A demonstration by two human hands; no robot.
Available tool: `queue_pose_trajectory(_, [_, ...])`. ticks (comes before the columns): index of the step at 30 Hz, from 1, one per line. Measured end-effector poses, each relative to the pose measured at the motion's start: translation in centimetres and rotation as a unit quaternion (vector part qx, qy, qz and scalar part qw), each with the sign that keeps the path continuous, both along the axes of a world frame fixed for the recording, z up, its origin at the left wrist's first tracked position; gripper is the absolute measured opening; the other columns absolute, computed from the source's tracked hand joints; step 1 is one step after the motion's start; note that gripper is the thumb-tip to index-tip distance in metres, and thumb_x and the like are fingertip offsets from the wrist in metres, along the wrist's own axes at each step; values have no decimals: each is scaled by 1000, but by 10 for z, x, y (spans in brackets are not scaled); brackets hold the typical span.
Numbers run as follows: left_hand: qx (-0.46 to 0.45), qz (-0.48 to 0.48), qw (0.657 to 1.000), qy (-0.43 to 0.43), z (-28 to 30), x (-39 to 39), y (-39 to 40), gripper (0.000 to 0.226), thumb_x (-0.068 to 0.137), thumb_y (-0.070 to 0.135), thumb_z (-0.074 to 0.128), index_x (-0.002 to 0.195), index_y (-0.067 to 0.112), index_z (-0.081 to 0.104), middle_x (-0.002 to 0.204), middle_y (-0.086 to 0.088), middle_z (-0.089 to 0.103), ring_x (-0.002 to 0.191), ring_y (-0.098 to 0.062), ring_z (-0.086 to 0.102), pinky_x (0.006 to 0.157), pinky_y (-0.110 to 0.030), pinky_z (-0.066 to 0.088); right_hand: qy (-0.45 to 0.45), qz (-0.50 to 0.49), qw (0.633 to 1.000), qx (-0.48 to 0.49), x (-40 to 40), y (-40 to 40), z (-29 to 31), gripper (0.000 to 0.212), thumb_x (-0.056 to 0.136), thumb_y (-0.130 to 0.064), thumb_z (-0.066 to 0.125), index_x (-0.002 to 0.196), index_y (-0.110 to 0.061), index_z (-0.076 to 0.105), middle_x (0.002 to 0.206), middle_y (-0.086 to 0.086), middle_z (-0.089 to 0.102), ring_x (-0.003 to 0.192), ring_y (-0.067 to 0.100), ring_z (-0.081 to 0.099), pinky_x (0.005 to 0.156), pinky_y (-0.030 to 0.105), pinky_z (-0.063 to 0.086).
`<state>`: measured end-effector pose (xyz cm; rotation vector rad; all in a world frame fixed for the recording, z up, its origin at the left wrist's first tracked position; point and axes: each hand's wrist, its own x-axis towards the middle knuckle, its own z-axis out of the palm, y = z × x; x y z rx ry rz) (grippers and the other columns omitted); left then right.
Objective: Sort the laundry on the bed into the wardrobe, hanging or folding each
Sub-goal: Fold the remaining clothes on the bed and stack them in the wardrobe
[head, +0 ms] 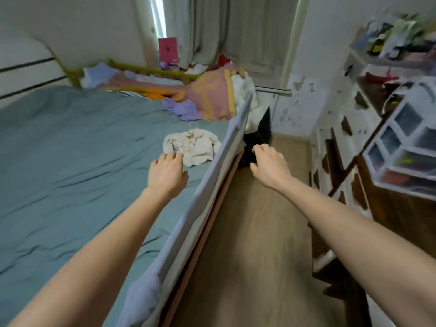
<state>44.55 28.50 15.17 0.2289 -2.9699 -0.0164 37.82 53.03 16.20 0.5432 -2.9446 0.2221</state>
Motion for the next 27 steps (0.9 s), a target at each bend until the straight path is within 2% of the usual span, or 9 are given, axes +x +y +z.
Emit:
queue_pose_trajectory(7, [-13,136,990,-25,-26,-118,-97,41,94,31,51,128,10,46,130,-10,50,122,-30,44,96,-39,37,-21,100,993,56,-183,-98,-29,41,96,-23,46,135,-9,39,131,14,47,121,34,45,95,43,38])
queue_pose_trajectory(11, [6,164,985,-55,-37,-202,-145,43,94,30,51,131,9,45,131,-12,48,122,-32,44,95,-40,37,-45,112,989,87,-280,-149,-46,38,94,-23,47,128,-7,42,128,16,48,119,34,46,93,42,38])
queue_pose_trajectory(17, [18,196,975,-99,-55,-317,-195,44,95,29,50,134,10,42,134,-11,46,125,-30,42,98,-39,37,-95,118,985,79,-419,-211,-67,43,96,-25,47,134,-6,40,134,17,45,123,35,44,96,42,38])
queue_pose_trajectory(23, [33,222,964,-140,-111,-437,-222,43,95,28,49,134,10,43,134,-11,46,126,-29,41,99,-38,36,-146,151,975,75,-562,-265,-130,43,95,-24,50,133,-6,42,134,18,45,124,35,44,99,42,38])
queue_pose_trajectory(27, [81,252,948,-178,-161,-518,-233,45,95,29,51,134,10,42,135,-11,45,128,-30,39,101,-38,34,-213,193,954,86,-654,-296,-189,42,93,-21,53,131,-6,45,134,19,46,123,36,45,102,42,40])
